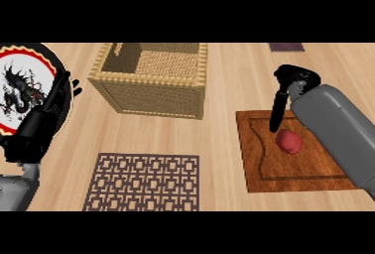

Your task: Pick the bell pepper from the cutting board and place it in the basket

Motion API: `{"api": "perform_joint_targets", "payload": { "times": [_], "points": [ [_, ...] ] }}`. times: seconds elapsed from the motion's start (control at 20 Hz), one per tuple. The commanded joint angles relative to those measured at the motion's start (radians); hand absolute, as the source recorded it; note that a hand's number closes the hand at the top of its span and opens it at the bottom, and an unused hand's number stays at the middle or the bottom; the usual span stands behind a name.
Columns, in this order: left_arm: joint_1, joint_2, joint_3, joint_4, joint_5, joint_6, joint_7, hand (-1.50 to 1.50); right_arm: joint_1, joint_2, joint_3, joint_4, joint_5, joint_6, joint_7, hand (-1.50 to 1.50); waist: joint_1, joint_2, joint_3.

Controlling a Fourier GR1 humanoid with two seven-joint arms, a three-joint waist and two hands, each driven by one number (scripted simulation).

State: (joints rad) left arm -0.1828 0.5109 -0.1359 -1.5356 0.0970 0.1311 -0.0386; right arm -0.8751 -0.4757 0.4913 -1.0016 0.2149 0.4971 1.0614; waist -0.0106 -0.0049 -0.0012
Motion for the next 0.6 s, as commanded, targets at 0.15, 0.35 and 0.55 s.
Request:
{"api": "perform_joint_targets", "payload": {
  "times": [0.15, 0.35, 0.55],
  "points": [
    [0.003, -0.032, -0.015, -0.023, -0.04, -0.001, 0.013, 0.0, 0.102, 0.03, 0.017, -0.051, 0.049, 0.004, 0.154, -1.5, 0.007, 0.002, 0.001],
    [0.012, -0.034, 0.015, 0.04, -0.038, -0.031, -0.047, 0.0, 0.16, 0.01, 0.005, -0.144, 0.053, 0.021, 0.199, -1.5, 0.0, 0.001, 0.0],
    [0.009, -0.026, 0.035, -0.053, -0.04, -0.031, 0.047, 0.0, 0.183, -0.016, -0.022, -0.151, 0.098, 0.015, 0.143, -1.5, 0.01, 0.002, 0.001]
  ]
}}
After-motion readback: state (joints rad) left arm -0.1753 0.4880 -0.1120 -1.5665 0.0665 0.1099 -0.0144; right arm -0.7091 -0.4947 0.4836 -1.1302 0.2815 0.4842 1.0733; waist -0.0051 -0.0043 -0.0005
